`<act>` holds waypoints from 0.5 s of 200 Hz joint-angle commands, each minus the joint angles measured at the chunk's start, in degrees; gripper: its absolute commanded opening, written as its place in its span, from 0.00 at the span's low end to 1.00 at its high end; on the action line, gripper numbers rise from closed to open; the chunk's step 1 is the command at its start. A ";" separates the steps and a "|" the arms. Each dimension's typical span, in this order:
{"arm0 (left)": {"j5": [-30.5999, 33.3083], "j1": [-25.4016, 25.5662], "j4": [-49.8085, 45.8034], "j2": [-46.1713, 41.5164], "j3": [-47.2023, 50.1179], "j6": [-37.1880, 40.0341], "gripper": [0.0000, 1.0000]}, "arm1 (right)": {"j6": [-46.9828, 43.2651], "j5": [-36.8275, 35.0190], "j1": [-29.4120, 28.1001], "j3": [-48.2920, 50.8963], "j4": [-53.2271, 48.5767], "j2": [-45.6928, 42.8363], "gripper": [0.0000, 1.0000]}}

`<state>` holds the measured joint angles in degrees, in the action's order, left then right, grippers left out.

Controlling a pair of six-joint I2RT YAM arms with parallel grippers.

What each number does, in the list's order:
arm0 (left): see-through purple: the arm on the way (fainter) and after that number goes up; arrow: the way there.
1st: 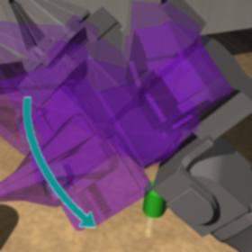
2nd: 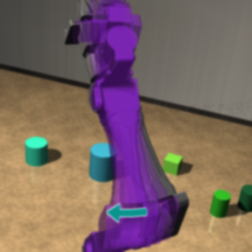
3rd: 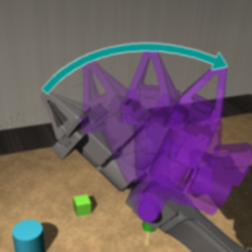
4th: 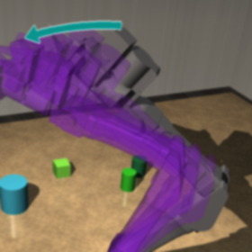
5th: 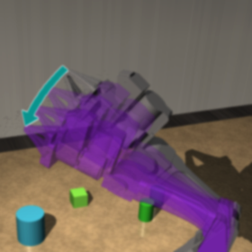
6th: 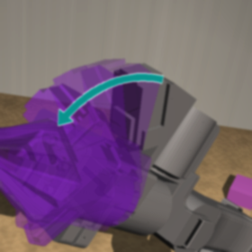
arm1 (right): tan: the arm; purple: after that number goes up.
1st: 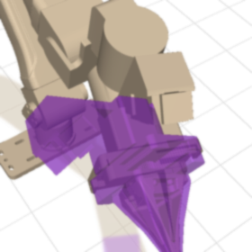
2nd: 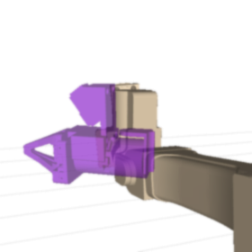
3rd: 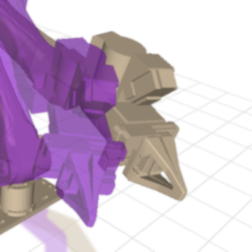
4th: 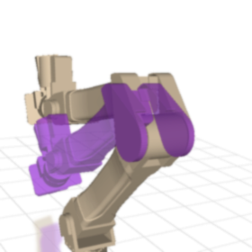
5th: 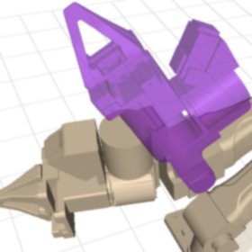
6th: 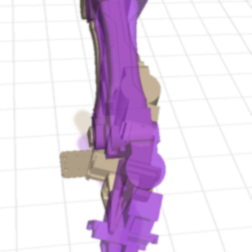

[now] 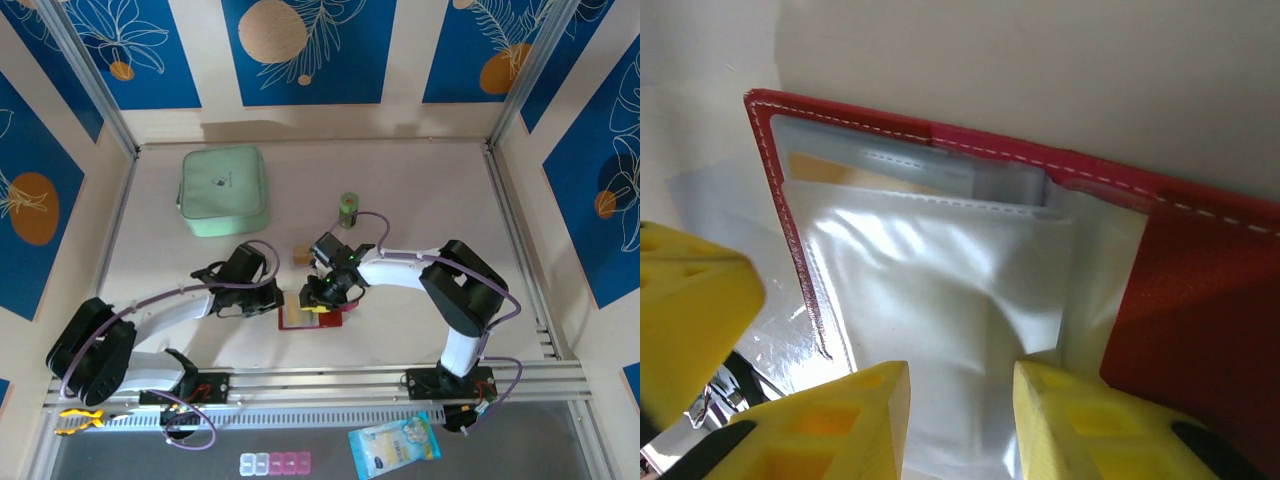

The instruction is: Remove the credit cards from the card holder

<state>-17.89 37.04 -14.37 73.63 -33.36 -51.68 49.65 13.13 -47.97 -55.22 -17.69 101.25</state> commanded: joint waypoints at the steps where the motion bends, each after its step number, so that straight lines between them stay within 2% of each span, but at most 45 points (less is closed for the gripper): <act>1: -3.44 0.49 2.75 -0.60 -1.01 -1.34 0.18 | 1.22 1.49 0.41 1.86 0.82 -0.75 0.35; 29: -5.96 0.81 7.32 1.29 -0.93 -3.60 0.22 | 1.85 1.99 0.43 2.31 1.87 -0.52 0.34; 100: -6.99 2.29 10.07 6.86 -1.35 -4.91 0.21 | 2.49 2.09 0.50 3.00 2.99 -1.05 0.32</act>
<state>-23.70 38.54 -5.28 79.40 -33.50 -55.68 51.31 14.68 -47.55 -53.49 -14.37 101.03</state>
